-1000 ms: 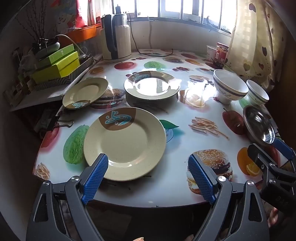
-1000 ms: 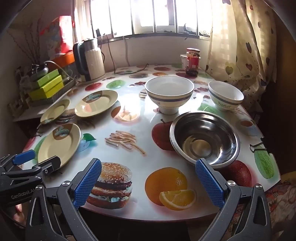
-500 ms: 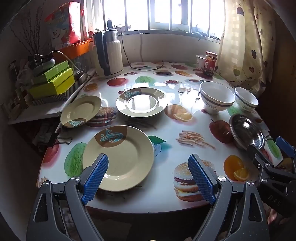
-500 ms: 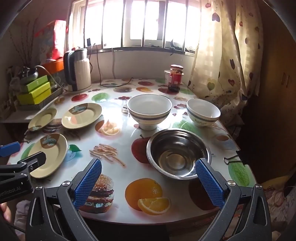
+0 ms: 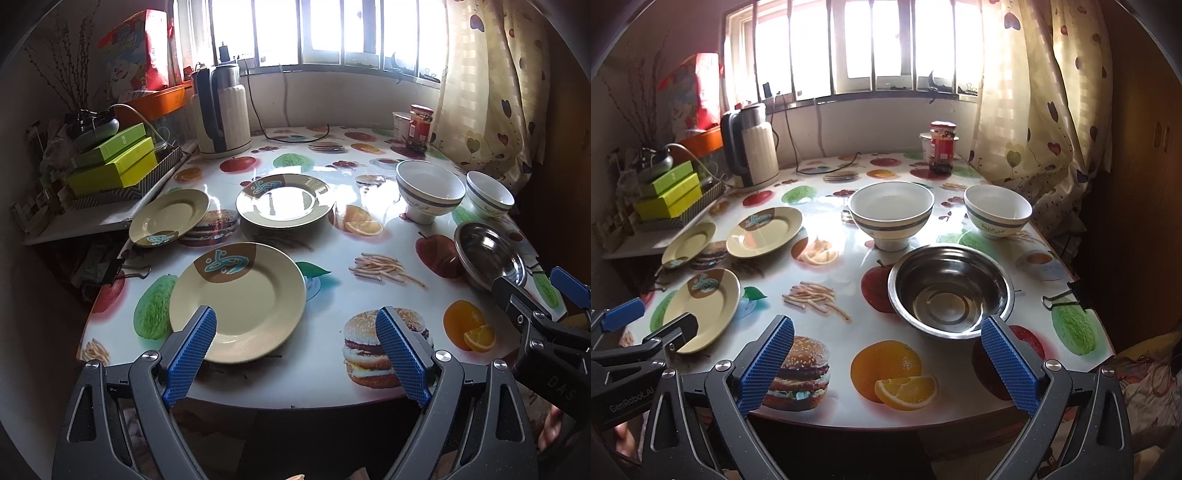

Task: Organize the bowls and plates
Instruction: 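Move both tools toward the cream fish-logo plates on the table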

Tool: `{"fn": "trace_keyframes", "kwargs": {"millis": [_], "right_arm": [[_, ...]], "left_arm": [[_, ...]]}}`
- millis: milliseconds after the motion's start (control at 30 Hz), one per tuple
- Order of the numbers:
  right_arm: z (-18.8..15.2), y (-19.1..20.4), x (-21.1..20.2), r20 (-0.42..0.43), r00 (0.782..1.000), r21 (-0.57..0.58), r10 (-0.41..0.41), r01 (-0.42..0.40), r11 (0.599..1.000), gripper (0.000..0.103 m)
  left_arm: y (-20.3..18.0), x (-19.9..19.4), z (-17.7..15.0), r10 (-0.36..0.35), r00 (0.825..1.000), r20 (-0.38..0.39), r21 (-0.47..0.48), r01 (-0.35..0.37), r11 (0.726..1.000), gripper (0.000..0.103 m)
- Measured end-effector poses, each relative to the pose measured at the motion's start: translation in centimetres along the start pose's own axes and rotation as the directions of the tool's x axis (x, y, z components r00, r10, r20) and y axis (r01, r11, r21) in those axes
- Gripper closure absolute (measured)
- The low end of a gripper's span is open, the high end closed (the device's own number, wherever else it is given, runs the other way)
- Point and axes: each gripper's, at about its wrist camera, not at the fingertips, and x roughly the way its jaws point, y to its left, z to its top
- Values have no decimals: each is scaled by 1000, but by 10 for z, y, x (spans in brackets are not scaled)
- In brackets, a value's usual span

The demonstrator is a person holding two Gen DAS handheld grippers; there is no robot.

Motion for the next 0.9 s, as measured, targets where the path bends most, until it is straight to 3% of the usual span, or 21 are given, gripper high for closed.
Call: {"fn": "trace_keyframes", "kwargs": {"millis": [900], "right_arm": [[-2,4,10,-25,1000,-8,-1,1,1000,0]], "left_arm": [[-3,11,5,-6,1000,-8,14,6,1000,14]]}}
